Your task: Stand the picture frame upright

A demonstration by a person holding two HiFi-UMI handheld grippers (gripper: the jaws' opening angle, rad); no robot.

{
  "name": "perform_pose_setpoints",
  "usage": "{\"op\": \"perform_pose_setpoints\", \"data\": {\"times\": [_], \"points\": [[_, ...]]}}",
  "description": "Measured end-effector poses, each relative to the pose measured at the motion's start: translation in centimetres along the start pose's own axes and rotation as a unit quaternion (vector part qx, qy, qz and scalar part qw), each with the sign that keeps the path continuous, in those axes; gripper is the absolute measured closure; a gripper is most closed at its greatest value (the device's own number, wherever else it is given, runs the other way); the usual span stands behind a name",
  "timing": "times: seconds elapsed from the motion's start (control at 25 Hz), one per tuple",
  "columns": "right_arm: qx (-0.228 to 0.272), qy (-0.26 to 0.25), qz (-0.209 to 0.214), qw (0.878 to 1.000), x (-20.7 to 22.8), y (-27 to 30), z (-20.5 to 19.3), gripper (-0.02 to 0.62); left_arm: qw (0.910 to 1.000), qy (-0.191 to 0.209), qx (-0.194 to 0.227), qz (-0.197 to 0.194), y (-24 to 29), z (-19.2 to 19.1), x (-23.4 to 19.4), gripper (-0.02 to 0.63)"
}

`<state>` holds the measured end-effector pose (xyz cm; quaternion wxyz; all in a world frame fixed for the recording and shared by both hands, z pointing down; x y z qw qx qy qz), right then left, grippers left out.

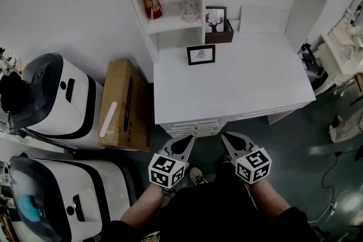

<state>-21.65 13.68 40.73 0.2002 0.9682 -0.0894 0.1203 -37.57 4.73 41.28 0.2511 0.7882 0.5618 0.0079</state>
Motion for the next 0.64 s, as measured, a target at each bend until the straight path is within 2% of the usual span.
{"op": "perform_pose_setpoints", "data": {"times": [0.64], "points": [[0.011, 0.006, 0.0, 1.0, 0.7, -0.7, 0.0, 0.592, 1.0, 0.008, 0.002, -0.001, 0.4, 0.2, 1.2, 0.6]]}}
Point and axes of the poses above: the fingertips, and each gripper's own axes: y forward along the fingers, x to its right, z out of its top, the point moved 6 cm from there along -y, backward along the fingers
